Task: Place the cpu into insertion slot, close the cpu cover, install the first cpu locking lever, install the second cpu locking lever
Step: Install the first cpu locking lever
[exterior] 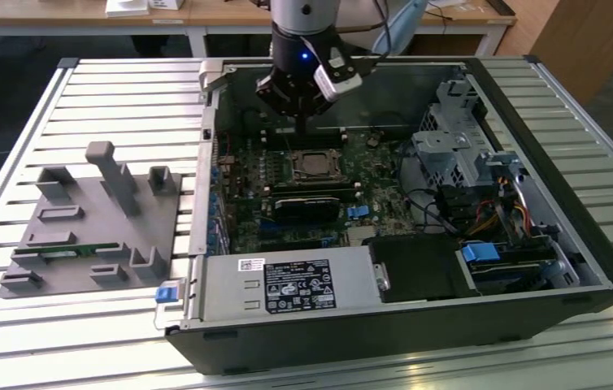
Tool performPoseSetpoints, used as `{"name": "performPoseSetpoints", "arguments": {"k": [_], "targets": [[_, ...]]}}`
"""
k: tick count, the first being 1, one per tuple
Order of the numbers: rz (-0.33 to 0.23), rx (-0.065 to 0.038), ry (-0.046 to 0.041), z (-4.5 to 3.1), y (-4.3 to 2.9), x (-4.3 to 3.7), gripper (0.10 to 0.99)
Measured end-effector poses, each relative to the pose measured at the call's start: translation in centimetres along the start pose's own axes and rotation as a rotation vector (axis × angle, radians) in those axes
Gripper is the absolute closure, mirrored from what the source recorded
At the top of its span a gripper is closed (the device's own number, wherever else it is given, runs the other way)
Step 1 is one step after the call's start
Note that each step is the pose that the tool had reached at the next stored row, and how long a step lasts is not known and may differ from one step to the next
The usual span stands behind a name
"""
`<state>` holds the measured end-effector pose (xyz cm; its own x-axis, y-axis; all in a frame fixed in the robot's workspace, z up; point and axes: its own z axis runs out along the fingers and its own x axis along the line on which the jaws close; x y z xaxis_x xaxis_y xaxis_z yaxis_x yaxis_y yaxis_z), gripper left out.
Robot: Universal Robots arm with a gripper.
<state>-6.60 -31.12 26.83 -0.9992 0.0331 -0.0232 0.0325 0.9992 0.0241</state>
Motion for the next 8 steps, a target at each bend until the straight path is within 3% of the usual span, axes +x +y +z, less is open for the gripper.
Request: {"name": "performPoseSetpoints", "arguments": {"k": [3,8], "targets": [[0.0,0.0,-0.0001,0.06,-0.02,0.5,0.969],[0.0,0.0,0.0001,0.14,-0.03,0.63,0.969]]}}
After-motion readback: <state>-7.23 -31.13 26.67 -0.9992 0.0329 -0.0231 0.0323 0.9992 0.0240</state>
